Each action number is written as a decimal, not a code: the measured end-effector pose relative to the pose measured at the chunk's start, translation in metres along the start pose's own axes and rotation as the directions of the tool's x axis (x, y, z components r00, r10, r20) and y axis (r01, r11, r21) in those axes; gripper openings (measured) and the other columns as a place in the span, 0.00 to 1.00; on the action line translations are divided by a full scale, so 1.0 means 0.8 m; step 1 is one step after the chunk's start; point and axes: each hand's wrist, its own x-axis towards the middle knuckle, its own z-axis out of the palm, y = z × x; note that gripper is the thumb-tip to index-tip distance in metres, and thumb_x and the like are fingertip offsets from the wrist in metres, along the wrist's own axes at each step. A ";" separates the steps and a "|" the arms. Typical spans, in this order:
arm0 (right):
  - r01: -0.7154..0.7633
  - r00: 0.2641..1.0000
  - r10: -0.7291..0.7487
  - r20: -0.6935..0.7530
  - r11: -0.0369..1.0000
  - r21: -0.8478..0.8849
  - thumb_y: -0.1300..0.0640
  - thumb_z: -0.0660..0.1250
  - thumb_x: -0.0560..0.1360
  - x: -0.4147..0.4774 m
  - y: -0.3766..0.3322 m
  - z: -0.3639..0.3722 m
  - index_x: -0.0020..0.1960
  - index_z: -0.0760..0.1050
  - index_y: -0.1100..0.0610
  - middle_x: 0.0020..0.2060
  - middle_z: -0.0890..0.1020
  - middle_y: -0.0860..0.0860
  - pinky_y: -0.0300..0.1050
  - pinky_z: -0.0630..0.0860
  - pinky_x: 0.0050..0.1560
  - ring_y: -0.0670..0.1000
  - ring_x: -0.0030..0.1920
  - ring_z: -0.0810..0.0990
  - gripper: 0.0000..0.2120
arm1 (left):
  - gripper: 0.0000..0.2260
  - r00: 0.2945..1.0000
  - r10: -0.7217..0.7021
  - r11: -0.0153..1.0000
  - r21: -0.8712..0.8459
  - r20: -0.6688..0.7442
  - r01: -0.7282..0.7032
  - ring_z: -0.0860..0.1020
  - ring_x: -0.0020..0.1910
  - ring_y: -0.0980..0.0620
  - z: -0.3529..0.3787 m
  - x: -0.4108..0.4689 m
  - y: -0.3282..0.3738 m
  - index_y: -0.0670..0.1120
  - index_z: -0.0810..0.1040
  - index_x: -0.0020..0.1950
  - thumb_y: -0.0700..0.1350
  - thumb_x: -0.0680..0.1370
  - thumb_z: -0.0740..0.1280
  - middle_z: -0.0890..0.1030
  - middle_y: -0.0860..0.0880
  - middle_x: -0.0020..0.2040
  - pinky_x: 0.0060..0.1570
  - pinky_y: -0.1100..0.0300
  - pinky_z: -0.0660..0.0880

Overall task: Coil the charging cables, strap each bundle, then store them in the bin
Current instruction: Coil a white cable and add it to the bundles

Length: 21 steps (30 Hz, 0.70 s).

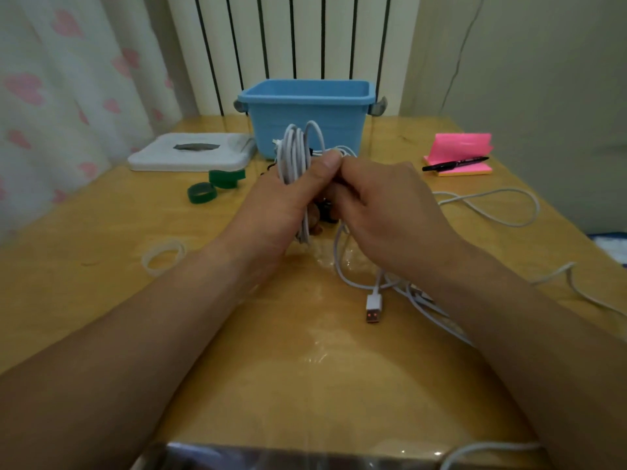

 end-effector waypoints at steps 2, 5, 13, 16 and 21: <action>-0.006 1.000 0.006 0.020 1.000 -0.015 0.52 0.61 0.84 -0.001 -0.001 -0.001 0.53 0.82 0.51 0.41 0.86 0.46 0.55 0.77 0.50 0.52 0.40 0.83 0.11 | 0.11 0.999 0.029 0.999 0.023 -0.041 -0.028 0.79 0.35 0.58 0.005 -0.002 -0.003 0.51 0.84 0.52 0.55 0.85 0.67 0.82 0.52 0.37 0.36 0.62 0.77; -0.029 0.996 0.031 0.083 0.999 -0.034 0.51 0.63 0.83 -0.002 -0.006 0.000 0.55 0.79 0.50 0.42 0.86 0.46 0.55 0.75 0.52 0.54 0.43 0.83 0.07 | 0.10 0.988 0.072 0.997 -0.016 -0.135 -0.075 0.86 0.42 0.56 0.012 -0.003 -0.005 0.47 0.85 0.55 0.51 0.86 0.67 0.87 0.50 0.43 0.41 0.64 0.80; -0.110 0.970 0.127 0.207 0.990 -0.092 0.39 0.65 0.82 0.004 -0.006 -0.013 0.55 0.78 0.45 0.43 0.82 0.43 0.49 0.75 0.43 0.48 0.44 0.79 0.11 | 0.13 0.982 0.063 0.918 -0.377 -0.176 -0.126 0.86 0.49 0.44 -0.015 0.012 0.003 0.44 0.79 0.50 0.49 0.88 0.62 0.85 0.43 0.43 0.56 0.44 0.83; -0.176 0.966 0.172 0.193 0.984 0.006 0.45 0.65 0.84 0.003 0.017 -0.020 0.51 0.80 0.50 0.37 0.79 0.45 0.53 0.76 0.42 0.48 0.39 0.78 0.10 | 0.14 0.964 0.018 0.831 -0.533 -0.265 -0.161 0.84 0.40 0.46 -0.037 0.026 0.007 0.45 0.76 0.47 0.50 0.89 0.62 0.78 0.47 0.35 0.56 0.44 0.83; -0.347 0.929 0.304 0.210 0.913 0.215 0.51 0.67 0.84 0.008 0.035 -0.032 0.50 0.84 0.50 0.29 0.77 0.32 0.30 0.64 0.32 0.34 0.32 0.74 0.08 | 0.15 0.948 -0.086 0.805 -0.582 -0.305 -0.114 0.74 0.32 0.51 -0.053 0.033 -0.002 0.47 0.75 0.44 0.51 0.89 0.62 0.72 0.49 0.33 0.44 0.55 0.80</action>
